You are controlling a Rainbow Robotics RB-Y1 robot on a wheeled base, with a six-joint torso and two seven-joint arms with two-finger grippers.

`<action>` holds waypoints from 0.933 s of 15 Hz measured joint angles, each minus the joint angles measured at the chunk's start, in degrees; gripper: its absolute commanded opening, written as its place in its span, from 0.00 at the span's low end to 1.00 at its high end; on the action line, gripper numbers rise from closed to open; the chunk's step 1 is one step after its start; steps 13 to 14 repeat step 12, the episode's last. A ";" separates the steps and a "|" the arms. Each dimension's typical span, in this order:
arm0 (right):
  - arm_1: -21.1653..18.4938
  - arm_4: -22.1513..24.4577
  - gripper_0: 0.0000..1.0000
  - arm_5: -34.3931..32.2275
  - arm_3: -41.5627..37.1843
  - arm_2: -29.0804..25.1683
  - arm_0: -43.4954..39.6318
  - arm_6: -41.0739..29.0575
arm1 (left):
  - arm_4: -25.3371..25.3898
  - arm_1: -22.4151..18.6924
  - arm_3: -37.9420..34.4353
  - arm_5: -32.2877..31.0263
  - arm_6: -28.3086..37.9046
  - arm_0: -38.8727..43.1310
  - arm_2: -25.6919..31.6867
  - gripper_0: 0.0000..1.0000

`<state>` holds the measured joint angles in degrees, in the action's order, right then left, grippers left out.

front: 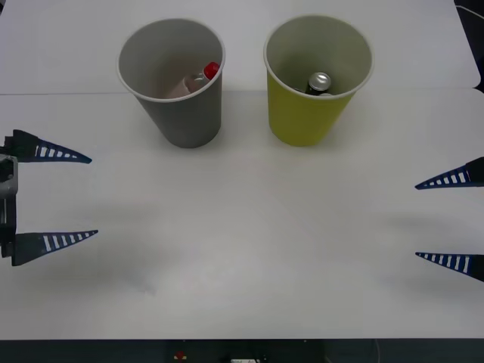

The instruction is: Put the can into the green bin and the plastic bottle into the gray bin

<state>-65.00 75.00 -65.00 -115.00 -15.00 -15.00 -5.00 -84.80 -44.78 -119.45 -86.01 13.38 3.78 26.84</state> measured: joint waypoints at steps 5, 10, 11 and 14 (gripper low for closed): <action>0.00 0.00 1.00 0.00 0.00 0.00 0.00 0.00 | 2.34 -1.72 0.00 0.03 -2.15 4.90 2.74 1.00; 0.00 0.00 1.00 0.00 0.00 0.00 0.00 0.00 | 2.30 -1.80 0.02 -0.02 -3.27 6.34 3.72 1.00; 0.00 0.00 1.00 0.00 0.00 0.00 0.00 0.00 | 2.27 -1.80 0.06 -0.02 -3.30 6.44 3.85 1.00; 0.00 0.00 1.00 0.00 0.00 0.00 0.00 0.00 | 2.23 -1.80 0.07 -0.02 -3.35 6.50 3.92 1.00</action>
